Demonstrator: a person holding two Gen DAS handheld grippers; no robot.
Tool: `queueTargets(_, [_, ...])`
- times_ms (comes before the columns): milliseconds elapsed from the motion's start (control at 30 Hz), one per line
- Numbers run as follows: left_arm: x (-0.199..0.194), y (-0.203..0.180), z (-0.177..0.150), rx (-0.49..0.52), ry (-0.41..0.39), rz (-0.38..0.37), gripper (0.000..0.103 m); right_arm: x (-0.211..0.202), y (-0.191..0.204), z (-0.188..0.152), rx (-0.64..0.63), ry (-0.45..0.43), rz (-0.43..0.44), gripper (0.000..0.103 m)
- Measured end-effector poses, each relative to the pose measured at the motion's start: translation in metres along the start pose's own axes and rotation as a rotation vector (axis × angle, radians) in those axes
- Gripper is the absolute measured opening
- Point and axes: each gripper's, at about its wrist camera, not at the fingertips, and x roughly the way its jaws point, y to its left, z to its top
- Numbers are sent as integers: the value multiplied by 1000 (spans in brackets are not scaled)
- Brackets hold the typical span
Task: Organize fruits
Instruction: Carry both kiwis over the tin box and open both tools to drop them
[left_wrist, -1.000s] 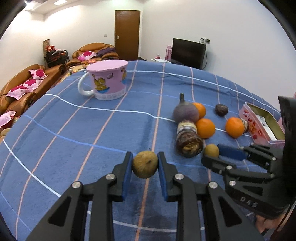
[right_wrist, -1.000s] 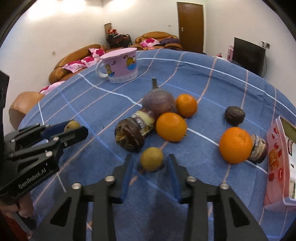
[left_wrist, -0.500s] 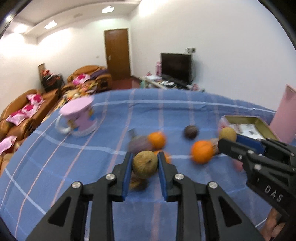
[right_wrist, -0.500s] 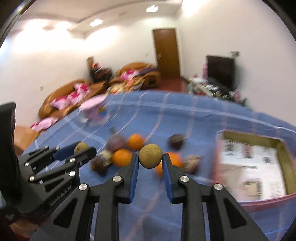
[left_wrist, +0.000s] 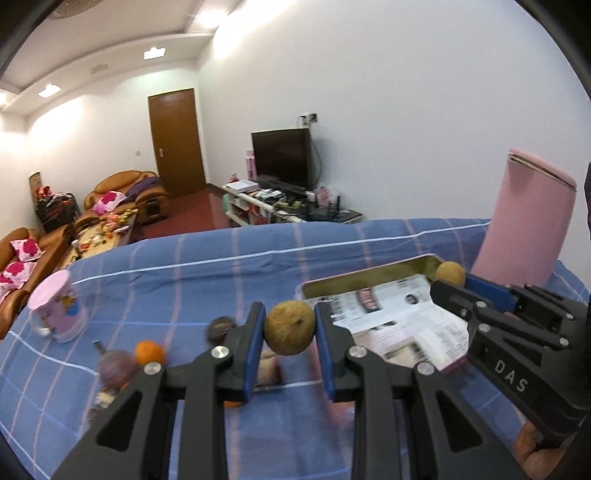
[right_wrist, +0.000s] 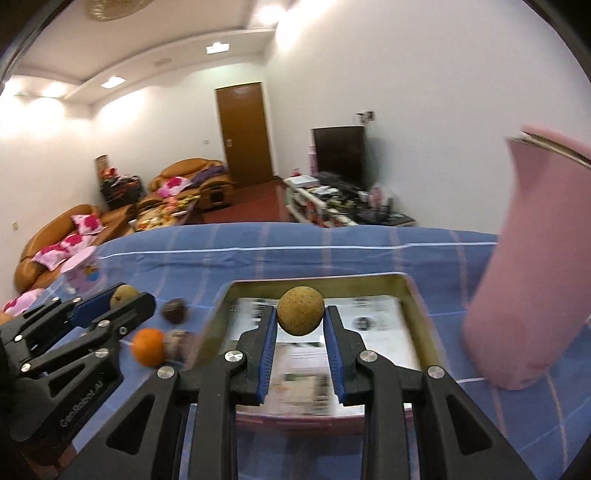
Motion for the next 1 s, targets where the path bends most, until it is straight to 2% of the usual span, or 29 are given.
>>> queueTargets(167, [24,-22,3,0,45,-25,28,9,-31,-5,16,42,-65,28])
queueTargets(367, [45,-41,6,21,70,-41,28,20,-33,-11,-15,55,-125,28])
queueTargets(567, [59,-46,3,48,91,-26,28,31,-30,-17,-38,91,-138,28])
queueTargets(1000, [79,-47,-10,61,158,-27,28,39,-30,-25,-23,140,-98,28])
